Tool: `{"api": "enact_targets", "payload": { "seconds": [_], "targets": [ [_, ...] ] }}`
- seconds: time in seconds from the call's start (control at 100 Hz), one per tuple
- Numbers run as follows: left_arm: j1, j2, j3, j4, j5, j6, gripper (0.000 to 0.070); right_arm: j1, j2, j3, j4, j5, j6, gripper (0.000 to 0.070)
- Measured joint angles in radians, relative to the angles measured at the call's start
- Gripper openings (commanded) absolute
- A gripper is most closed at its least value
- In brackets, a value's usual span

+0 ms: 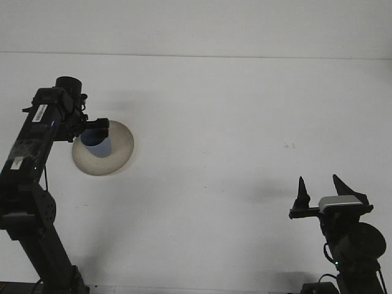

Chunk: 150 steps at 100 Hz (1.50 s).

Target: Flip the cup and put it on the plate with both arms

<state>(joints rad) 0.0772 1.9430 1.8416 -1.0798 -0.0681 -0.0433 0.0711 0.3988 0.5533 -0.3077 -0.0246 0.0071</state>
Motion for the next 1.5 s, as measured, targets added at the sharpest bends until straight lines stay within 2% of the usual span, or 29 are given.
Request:
{"api": "enact_targets", "payload": {
  "seconds": [0.63, 0.94, 1.24, 1.39, 1.5],
  "targets": [
    [-0.012, -0.450, -0.054, -0.006, 0.014, -0.023, 0.0672, 0.000, 0.000, 0.000, -0.001, 0.000, 0.000, 0.0564],
    [-0.101, -0.766, -0.458, 0.276, 0.014, -0.025, 0.0671, 0.000, 0.000, 0.000, -0.005, 0.000, 0.000, 0.0564],
    [-0.163, -1.128, -0.953, 0.670, 0.014, -0.017, 0.0666, 0.000, 0.000, 0.000, -0.005, 0.000, 0.000, 0.0565],
    [-0.179, -1.292, -1.141, 0.765, 0.015, 0.028, 0.0665, 0.000, 0.000, 0.000, -0.006, 0.000, 0.000, 0.0564],
    [-0.181, -1.383, -1.215, 0.815, 0.015, 0.034, 0.0663, 0.000, 0.000, 0.000, -0.006, 0.000, 0.000, 0.0565]
  ]
}}
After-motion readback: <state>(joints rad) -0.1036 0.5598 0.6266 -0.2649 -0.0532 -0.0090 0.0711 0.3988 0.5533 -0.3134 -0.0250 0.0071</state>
